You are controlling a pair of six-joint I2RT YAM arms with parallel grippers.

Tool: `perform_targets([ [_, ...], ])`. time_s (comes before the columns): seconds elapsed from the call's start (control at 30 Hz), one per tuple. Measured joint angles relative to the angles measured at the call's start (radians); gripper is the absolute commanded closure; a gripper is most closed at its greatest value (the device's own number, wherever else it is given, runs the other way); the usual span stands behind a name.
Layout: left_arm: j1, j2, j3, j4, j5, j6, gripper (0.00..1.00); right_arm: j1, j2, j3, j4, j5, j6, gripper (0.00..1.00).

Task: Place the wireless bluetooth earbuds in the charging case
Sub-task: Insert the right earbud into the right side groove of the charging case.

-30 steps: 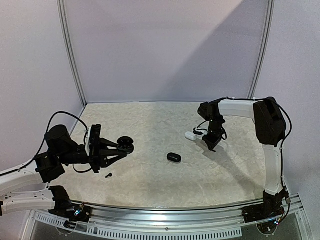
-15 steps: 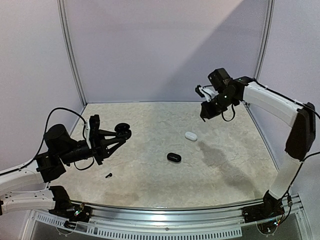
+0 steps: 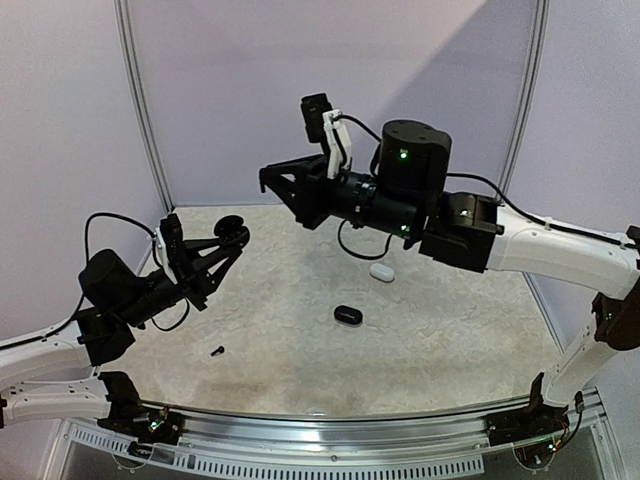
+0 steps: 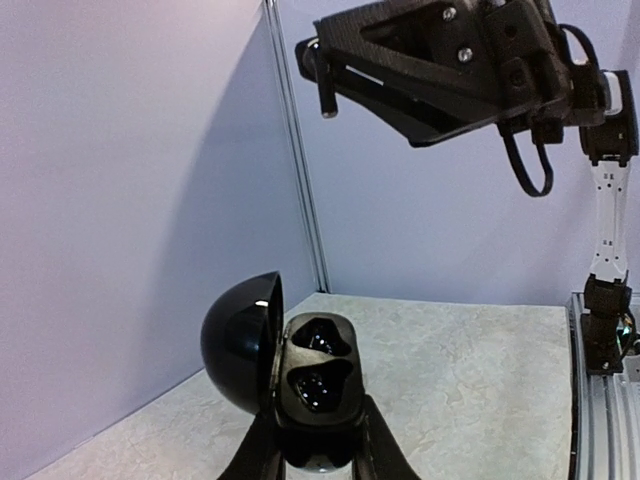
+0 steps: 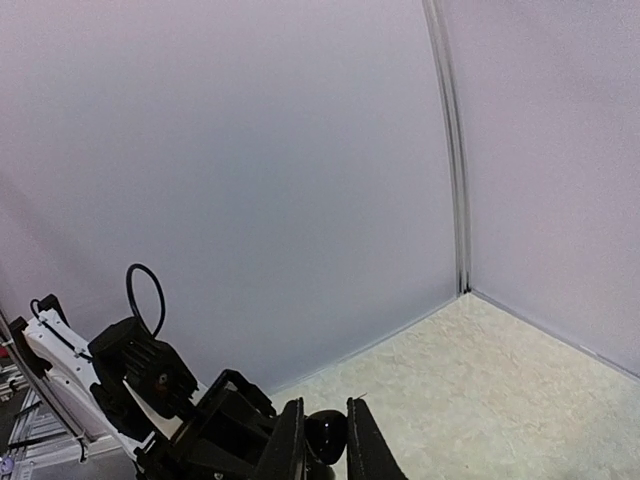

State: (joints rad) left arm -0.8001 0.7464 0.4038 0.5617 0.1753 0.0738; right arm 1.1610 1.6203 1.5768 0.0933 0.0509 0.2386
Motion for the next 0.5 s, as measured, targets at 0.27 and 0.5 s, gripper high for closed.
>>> perform_targets([
  [0.27,0.0,-0.023,-0.038,0.051,-0.004,0.008,1.0,0.072,0.093,-0.019,0.207,-0.016,-0.076,1.0],
  [0.5,0.0,-0.046,-0.039,0.072,-0.004,0.004,1.0,0.075,0.117,-0.045,0.296,-0.062,-0.086,1.0],
])
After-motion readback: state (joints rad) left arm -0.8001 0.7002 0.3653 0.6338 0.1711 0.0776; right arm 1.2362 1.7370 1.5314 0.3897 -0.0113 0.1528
